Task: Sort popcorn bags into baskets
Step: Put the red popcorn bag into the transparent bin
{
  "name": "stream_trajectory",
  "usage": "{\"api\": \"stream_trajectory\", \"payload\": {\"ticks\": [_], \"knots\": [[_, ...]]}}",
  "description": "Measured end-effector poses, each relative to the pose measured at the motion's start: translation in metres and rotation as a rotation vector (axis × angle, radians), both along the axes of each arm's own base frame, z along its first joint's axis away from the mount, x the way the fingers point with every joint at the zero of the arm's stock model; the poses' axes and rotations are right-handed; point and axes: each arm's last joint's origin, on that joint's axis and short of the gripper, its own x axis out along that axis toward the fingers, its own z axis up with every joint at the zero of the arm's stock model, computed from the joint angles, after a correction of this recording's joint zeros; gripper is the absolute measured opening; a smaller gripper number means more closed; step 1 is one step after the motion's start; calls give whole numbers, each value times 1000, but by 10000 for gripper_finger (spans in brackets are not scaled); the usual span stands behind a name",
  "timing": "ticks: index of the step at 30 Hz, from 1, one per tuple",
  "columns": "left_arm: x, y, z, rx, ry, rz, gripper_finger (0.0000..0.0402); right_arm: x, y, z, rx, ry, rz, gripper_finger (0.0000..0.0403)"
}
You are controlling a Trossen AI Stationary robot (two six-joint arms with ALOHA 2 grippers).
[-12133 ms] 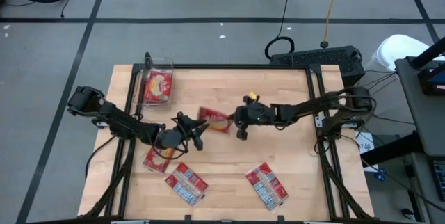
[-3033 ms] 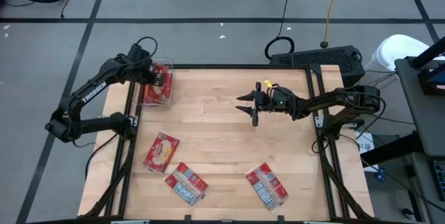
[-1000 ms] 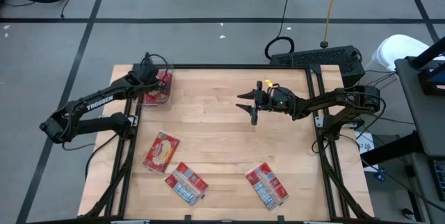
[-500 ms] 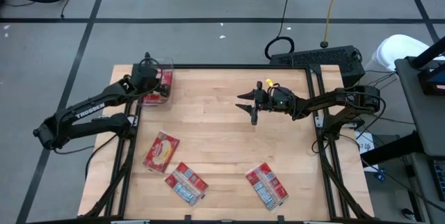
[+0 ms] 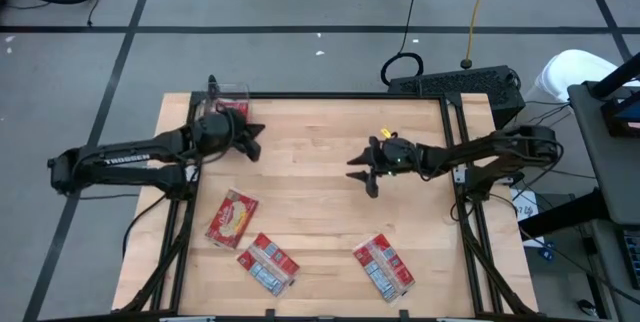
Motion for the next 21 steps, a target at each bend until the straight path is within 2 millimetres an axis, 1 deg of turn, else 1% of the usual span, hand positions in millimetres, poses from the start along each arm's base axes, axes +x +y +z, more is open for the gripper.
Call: {"api": "stream_trajectory", "payload": {"ticks": [4, 8, 12, 17, 21], "knots": [[14, -17, 0, 13, -28, -108, 5, -7, 20, 5, 25, 52, 66, 167], [32, -36, -3, 23, -63, -218, 18, -15, 50, 10, 37, 104, 178, 167], [52, -57, -12, 26, -79, -319, 22, -27, 86, 12, 99, 162, 288, 167], [73, -77, -28, 26, -88, -397, 23, -49, 130, 14, 194, 243, 412, 167], [86, -88, -40, 20, -103, -431, 23, -66, 158, 12, 227, 299, 440, 167]]}}
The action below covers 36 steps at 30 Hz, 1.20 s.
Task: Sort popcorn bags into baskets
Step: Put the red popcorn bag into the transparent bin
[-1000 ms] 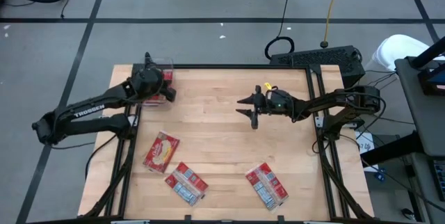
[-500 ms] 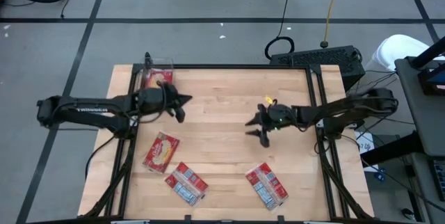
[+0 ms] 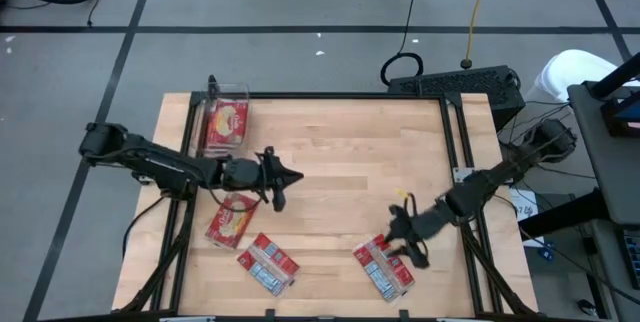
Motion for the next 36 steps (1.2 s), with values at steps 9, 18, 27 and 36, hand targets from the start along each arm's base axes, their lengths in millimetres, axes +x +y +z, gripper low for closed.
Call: {"api": "stream_trajectory", "payload": {"ticks": [9, 18, 27, 36], "knots": [[15, -10, -10, -13, -74, -27, 24, -6, 23, -27, -165, 22, -54, 167], [16, -15, -9, -31, -94, -37, 24, 17, -6, -51, -270, 100, -213, 167], [16, -15, -9, -21, -97, -22, 24, 35, -55, -49, -423, 73, -433, 167], [14, -20, -12, -21, -71, -38, 24, 20, -38, -18, -331, -13, -225, 167]]}}
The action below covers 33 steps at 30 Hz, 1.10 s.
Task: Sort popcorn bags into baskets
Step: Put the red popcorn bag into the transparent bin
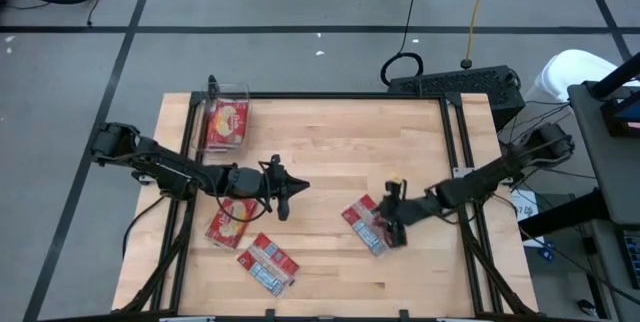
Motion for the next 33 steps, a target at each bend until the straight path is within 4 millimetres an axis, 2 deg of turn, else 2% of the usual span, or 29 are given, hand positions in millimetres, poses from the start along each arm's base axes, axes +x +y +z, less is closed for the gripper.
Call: {"api": "stream_trajectory", "payload": {"ticks": [4, 9, 14, 19, 23, 26, 33], "knots": [[0, -2, 0, 3, -4, 6, 24, -19, 27, -4, -29, 59, 129, 173], [0, -2, 2, 1, -19, 10, 24, -34, 49, -10, -45, 70, 151, 222], [0, -1, 2, 9, -21, 42, 24, -40, 57, -21, -176, 88, 200, 275], [0, 0, 2, 11, -21, 49, 24, -38, 60, -37, -298, 131, 266, 281], [0, 0, 2, 11, -21, 50, 24, -36, 60, -47, -396, 129, 285, 257], [0, 0, 2, 11, -21, 50, 24, -33, 61, -48, -423, 108, 300, 223], [0, 0, 4, 20, -42, 49, 24, -26, 60, -46, -431, 64, 315, 88]]}}
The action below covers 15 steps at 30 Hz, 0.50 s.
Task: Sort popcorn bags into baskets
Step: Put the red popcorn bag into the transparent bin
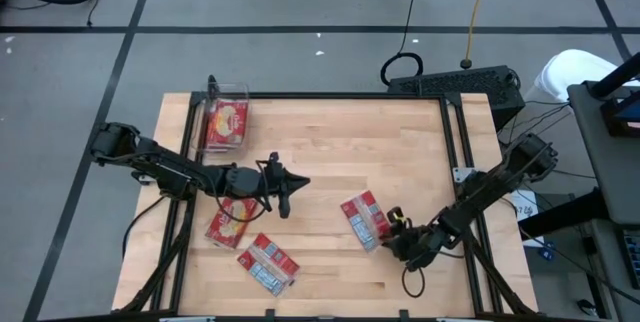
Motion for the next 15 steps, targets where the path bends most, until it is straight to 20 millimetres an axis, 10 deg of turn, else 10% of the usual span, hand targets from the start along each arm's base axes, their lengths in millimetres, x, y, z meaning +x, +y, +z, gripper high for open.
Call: {"api": "stream_trajectory", "payload": {"ticks": [4, 15], "knots": [[5, -2, -1, 47, -41, -17, 24, 5, -5, 0, 5, -10, -25, 12], [46, -20, -22, 273, -18, -92, 75, 18, -19, 20, 95, -109, -97, 1]]}}
